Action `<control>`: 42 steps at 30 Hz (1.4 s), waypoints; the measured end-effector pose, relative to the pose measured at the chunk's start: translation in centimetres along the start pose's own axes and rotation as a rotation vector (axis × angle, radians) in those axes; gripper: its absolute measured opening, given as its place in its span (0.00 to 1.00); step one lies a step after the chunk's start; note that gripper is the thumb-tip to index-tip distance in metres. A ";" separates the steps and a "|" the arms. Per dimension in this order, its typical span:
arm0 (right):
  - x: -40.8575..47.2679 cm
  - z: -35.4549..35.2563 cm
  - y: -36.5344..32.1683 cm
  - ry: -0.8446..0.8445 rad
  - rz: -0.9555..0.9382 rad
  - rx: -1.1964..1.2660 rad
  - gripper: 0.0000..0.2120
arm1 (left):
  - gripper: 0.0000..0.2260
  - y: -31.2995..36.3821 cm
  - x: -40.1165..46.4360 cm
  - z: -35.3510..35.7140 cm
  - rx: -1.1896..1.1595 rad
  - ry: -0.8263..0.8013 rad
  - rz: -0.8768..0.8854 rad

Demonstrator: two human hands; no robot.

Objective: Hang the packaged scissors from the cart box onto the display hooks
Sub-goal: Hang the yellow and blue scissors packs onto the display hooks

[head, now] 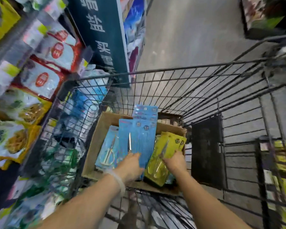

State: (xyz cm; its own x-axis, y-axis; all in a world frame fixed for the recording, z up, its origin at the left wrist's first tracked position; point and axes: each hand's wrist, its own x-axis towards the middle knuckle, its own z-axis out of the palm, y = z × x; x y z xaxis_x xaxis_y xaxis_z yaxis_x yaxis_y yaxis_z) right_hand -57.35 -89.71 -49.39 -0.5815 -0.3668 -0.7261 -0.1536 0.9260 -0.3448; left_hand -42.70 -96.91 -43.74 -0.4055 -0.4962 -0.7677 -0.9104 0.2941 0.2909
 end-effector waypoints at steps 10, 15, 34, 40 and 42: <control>1.8 0.2 0.2 0.067 0.181 0.251 0.09 | 0.25 0.0 3.5 -0.9 -0.163 -0.116 -0.034; -0.8 -3.4 0.3 -0.039 0.047 0.512 0.03 | 0.26 1.4 3.0 -1.8 -0.431 -0.112 -0.019; 2.7 1.9 2.0 -0.004 0.292 0.357 0.23 | 0.12 -4.3 4.1 -2.6 -0.969 0.132 -0.157; 0.8 0.9 1.3 0.077 0.183 0.423 0.11 | 0.05 -5.4 2.1 -4.1 -1.008 0.194 -0.188; -0.3 -1.0 0.6 0.073 0.073 0.448 0.10 | 0.06 -5.0 1.2 -4.8 -1.054 0.228 -0.188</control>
State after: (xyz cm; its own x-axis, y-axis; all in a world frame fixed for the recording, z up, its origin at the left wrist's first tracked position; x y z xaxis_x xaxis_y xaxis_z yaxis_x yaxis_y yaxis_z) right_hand -58.02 -88.99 -48.76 -0.6353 -0.2797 -0.7199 0.2415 0.8134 -0.5292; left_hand -39.05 -102.85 -43.33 -0.1597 -0.6312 -0.7590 -0.5282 -0.5950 0.6059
